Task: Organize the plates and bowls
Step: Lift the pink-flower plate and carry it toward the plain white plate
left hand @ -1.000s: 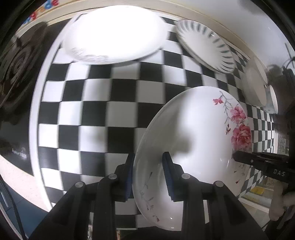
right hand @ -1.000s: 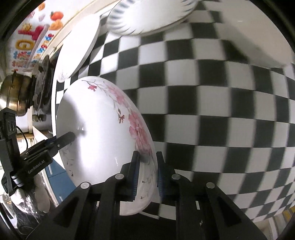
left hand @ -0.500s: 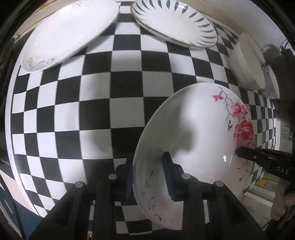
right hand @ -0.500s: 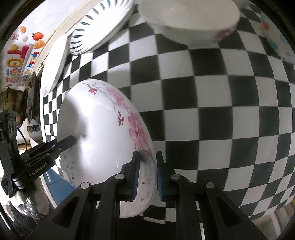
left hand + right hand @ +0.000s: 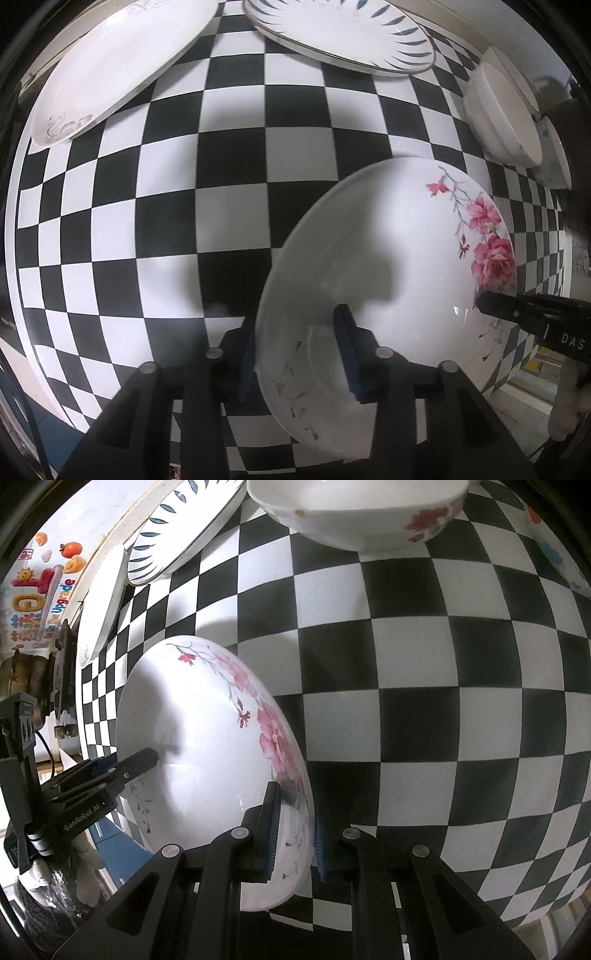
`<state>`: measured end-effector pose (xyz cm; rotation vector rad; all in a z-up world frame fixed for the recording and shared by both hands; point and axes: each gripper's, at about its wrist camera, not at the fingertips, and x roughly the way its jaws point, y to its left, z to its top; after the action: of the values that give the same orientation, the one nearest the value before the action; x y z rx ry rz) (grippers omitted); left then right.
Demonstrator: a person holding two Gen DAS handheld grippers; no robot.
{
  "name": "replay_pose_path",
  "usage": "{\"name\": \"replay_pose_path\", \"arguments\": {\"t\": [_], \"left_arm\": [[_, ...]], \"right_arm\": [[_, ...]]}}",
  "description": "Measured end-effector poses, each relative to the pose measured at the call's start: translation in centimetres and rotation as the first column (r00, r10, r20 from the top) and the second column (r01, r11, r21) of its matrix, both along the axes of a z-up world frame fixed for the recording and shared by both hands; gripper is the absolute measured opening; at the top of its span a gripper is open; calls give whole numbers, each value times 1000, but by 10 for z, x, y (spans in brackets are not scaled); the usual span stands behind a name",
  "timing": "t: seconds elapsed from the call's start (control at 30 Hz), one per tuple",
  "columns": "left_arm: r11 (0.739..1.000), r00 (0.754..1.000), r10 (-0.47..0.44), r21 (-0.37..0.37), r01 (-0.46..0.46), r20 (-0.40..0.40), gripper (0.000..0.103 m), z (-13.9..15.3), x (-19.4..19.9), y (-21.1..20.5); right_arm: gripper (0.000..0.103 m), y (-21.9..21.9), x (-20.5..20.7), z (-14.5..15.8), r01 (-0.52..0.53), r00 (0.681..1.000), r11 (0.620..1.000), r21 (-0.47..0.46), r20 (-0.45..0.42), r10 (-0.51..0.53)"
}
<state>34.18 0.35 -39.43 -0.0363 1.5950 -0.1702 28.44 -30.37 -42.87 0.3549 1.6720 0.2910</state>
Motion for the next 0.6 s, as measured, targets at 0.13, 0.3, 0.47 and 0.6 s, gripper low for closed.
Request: {"name": "replay_pose_path", "arguments": {"t": [0.13, 0.3, 0.47, 0.6], "left_arm": [[1000, 1000, 12, 9, -12, 8, 41, 1, -2, -4], [999, 999, 51, -18, -51, -8, 41, 2, -6, 3], [991, 991, 137, -11, -136, 12, 41, 14, -22, 16], [973, 967, 229, 12, -232, 111, 41, 50, -40, 33]], "right_arm": [[18, -3, -2, -2, -19, 1000, 1000, -3, 1, 19], [18, -3, 1, -4, -27, 999, 999, 23, -19, 27], [25, -12, -1, 5, -31, 999, 999, 19, -13, 31], [32, -19, -8, 36, -67, 997, 998, -3, 48, 67]]}}
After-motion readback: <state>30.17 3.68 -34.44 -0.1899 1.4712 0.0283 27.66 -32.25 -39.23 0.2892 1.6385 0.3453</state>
